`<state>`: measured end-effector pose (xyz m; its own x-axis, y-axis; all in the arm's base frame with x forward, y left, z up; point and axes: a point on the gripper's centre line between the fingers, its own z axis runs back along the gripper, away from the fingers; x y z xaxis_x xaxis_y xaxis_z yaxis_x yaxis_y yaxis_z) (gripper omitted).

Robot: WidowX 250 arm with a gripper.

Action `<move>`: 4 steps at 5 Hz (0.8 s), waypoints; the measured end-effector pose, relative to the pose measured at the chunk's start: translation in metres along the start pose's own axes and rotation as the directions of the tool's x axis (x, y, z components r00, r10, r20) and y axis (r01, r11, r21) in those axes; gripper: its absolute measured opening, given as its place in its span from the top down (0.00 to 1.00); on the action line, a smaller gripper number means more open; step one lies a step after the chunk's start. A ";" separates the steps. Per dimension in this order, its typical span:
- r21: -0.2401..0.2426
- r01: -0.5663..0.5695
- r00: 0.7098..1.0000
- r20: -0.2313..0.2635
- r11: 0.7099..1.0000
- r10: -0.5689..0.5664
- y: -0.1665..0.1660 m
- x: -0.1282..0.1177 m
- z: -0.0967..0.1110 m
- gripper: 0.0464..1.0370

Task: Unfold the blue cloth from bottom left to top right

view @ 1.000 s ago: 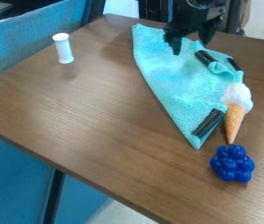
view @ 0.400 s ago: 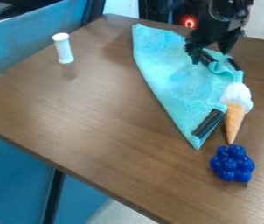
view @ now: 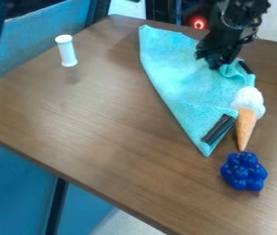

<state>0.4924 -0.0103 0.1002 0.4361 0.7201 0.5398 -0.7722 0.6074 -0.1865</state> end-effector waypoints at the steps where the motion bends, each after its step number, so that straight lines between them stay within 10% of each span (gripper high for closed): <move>1: 0.022 -0.015 1.000 0.010 1.000 0.015 0.006 -0.001 -0.004 0.88; 4: -0.035 -0.073 0.996 -0.045 0.997 0.071 0.003 0.002 0.005 0.98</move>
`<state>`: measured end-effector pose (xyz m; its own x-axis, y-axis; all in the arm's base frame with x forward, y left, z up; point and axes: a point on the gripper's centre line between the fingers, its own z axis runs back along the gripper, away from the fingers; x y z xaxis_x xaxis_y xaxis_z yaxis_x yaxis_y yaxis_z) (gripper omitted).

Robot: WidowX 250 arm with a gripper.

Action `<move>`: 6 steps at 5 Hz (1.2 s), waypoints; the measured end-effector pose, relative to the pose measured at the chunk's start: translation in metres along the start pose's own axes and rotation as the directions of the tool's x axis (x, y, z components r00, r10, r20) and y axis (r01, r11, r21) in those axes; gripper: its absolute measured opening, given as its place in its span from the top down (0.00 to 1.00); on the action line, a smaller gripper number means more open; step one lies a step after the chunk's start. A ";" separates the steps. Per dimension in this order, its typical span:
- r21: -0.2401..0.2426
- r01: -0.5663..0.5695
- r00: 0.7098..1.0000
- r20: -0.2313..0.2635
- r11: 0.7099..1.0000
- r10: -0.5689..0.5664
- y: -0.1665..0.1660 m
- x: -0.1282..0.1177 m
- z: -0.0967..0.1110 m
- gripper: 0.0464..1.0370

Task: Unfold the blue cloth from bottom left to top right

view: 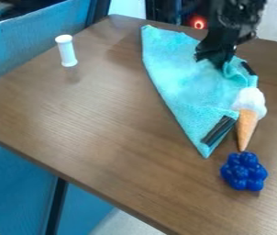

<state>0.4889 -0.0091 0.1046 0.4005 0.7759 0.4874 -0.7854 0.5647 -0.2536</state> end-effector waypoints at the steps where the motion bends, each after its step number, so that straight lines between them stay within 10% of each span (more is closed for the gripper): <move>1: -0.083 -0.099 0.995 -0.034 0.992 0.096 0.008 0.029 0.032 0.98; 3: -0.067 -0.213 0.948 -0.254 0.975 0.190 0.055 0.035 0.039 0.98; 6: -0.035 -0.171 0.938 -0.312 0.985 0.151 0.124 0.033 0.065 0.98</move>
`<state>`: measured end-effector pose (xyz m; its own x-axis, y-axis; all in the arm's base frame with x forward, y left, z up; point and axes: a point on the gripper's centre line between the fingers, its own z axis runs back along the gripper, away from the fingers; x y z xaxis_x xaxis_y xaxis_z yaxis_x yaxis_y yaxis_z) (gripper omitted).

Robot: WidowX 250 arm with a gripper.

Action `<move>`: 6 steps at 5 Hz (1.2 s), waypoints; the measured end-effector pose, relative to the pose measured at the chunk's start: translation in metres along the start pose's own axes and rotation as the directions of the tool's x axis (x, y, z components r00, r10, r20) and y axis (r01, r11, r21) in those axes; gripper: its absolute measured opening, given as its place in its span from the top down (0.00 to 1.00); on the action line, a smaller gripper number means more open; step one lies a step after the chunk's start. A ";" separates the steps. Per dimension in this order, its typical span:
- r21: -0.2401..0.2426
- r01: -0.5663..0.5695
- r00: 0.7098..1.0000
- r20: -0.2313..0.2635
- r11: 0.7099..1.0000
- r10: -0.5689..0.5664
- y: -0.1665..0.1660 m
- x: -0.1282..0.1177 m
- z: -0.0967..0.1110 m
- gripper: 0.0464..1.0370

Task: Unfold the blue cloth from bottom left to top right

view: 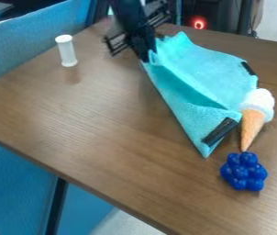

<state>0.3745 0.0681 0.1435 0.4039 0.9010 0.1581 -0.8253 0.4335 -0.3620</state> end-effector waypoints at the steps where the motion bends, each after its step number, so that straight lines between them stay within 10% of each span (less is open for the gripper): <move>1: 0.005 0.034 0.999 0.004 0.999 -0.034 0.019 0.006 0.007 0.98; 6: 0.168 0.405 0.913 -0.014 0.899 -0.408 0.077 0.027 -0.001 0.98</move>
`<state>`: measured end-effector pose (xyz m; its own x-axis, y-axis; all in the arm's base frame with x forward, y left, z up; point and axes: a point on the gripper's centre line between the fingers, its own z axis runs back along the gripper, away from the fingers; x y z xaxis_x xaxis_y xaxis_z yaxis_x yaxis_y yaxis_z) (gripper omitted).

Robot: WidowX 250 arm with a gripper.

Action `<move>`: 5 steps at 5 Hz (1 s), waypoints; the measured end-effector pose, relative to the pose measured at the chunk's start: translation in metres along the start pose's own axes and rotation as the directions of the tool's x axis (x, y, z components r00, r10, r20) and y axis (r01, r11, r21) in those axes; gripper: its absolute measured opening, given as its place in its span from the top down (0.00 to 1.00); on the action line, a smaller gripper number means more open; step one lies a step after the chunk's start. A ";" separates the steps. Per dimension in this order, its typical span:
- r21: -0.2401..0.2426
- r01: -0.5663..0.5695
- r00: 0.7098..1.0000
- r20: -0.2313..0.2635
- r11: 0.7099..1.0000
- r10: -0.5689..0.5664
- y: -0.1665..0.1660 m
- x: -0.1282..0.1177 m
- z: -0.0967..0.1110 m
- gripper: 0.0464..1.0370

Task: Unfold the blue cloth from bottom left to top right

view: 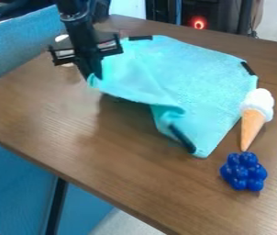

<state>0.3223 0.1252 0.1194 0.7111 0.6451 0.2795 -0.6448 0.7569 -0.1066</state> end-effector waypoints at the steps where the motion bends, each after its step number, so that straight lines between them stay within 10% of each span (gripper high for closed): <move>1: 0.045 0.068 0.998 -0.013 0.997 -0.068 0.005 -0.004 -0.002 0.98; 5: 0.161 0.124 0.989 0.064 0.979 -0.136 0.040 -0.010 -0.003 0.98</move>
<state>0.2902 0.1494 0.1089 0.7730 0.5282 0.3515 -0.5879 0.8046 0.0837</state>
